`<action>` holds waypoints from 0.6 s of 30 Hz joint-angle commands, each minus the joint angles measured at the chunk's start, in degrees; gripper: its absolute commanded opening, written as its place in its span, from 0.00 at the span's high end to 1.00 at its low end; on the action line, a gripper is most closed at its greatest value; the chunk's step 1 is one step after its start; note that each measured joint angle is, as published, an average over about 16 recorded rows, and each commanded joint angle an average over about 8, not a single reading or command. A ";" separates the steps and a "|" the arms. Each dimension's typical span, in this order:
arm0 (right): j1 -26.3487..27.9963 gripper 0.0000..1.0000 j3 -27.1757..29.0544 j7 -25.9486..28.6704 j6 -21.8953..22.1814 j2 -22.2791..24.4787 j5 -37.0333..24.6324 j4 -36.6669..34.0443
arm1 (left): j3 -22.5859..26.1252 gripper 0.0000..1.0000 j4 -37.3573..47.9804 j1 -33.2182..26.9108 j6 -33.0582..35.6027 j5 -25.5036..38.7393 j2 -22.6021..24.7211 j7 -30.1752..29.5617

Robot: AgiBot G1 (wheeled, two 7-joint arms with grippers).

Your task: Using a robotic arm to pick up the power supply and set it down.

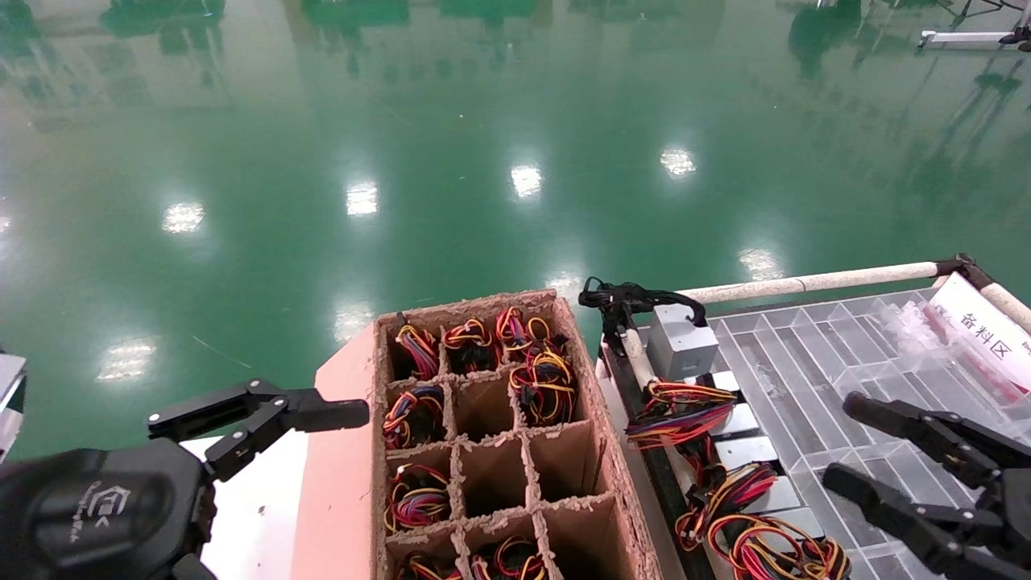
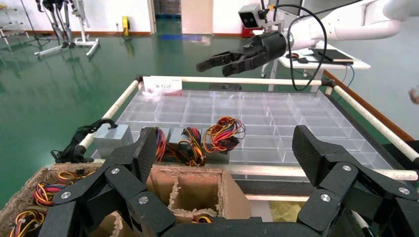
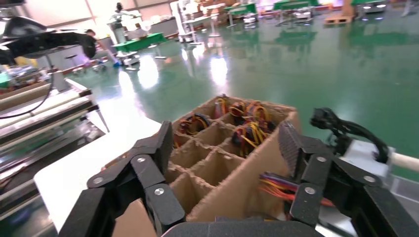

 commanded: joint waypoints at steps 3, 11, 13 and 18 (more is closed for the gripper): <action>1.22 0.00 0.12 1.60 0.25 -0.64 -1.34 2.44 | 0.00 0.00 0.00 0.00 0.00 0.00 0.00 0.00; 3.66 0.00 0.36 4.78 0.74 -1.92 -4.02 7.32 | 0.01 0.00 0.00 0.00 0.00 0.00 0.00 0.00; 4.27 0.00 0.42 5.58 0.87 -2.24 -4.69 8.55 | 0.01 0.00 0.00 0.00 0.00 0.00 0.00 0.00; 5.81 0.00 0.57 7.59 1.18 -3.04 -6.38 11.63 | 0.01 0.00 0.01 -0.01 0.00 -0.01 0.00 0.01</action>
